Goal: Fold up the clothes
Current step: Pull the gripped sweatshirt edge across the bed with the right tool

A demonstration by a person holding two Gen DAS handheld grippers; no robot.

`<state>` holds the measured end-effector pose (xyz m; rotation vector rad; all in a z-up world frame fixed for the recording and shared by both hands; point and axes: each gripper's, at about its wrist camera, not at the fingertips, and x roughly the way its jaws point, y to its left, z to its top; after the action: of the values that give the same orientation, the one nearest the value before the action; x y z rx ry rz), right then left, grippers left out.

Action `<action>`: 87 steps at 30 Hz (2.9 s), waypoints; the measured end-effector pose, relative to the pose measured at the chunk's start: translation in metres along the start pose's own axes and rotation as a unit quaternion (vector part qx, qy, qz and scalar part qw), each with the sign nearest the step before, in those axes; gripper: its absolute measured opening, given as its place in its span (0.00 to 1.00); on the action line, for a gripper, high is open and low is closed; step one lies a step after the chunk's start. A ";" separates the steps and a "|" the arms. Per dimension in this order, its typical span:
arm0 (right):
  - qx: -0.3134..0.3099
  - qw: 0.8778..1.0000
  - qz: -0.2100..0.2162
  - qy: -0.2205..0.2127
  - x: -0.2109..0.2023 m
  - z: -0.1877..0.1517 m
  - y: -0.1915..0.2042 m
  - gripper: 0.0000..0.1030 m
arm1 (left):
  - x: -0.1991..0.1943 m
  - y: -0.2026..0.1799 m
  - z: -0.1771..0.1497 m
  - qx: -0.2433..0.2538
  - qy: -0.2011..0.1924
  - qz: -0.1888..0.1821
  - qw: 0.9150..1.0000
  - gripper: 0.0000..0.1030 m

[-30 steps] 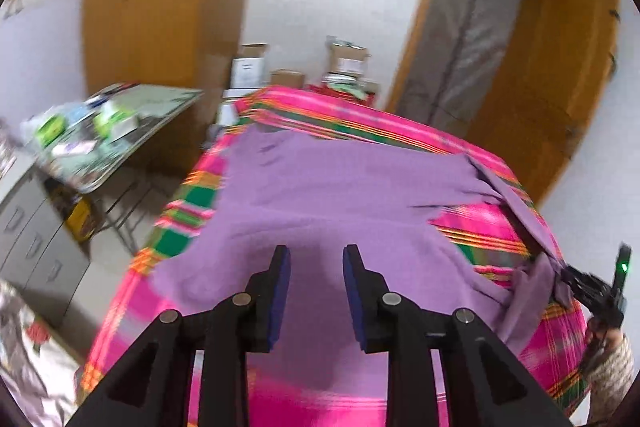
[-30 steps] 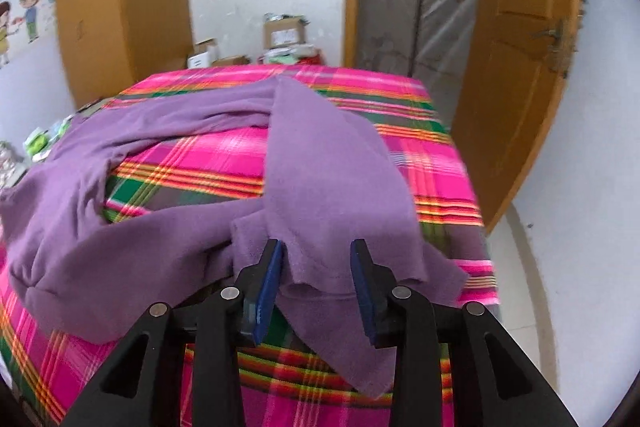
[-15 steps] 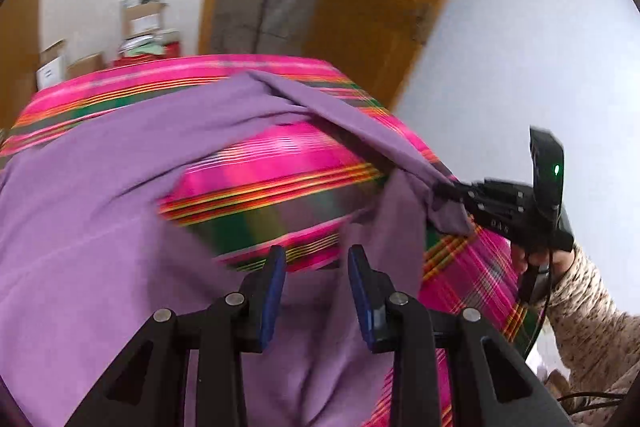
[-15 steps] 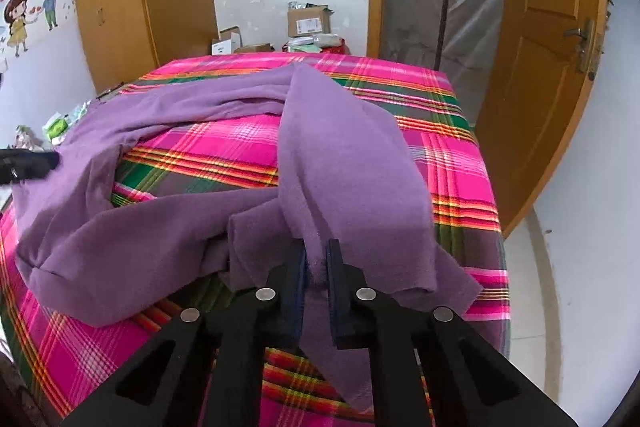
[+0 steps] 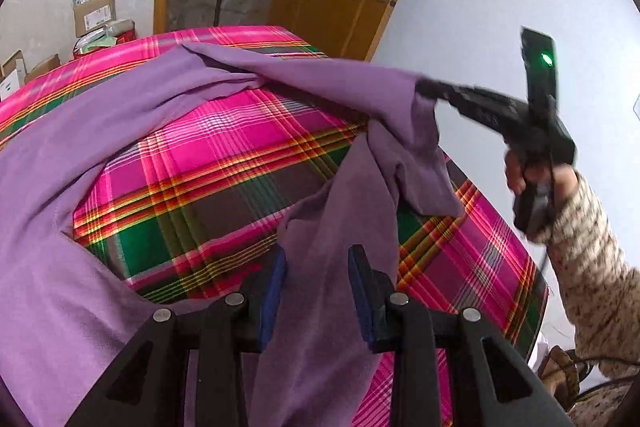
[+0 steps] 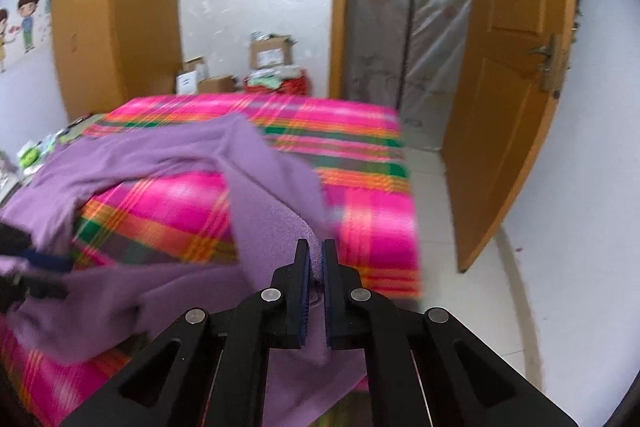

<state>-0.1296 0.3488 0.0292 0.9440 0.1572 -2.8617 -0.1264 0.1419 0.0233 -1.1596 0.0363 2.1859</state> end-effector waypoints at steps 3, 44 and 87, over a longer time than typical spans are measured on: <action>0.001 1.000 -0.031 -0.004 0.013 0.012 -0.014 0.06 | 0.002 0.000 0.000 -0.001 0.001 -0.007 1.000 0.32; 0.146 0.984 0.026 0.097 -0.039 -0.098 0.012 0.42 | -0.036 0.005 -0.059 -0.038 0.003 0.002 0.999 0.32; 0.196 0.969 -0.142 0.038 -0.127 -0.110 -0.123 0.08 | -0.030 -0.023 -0.052 -0.007 0.008 -0.005 1.000 0.32</action>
<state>0.0179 0.4963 0.0244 1.1850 -0.3040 -3.1918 -0.0640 0.1279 0.0202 -1.1825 0.0218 2.1706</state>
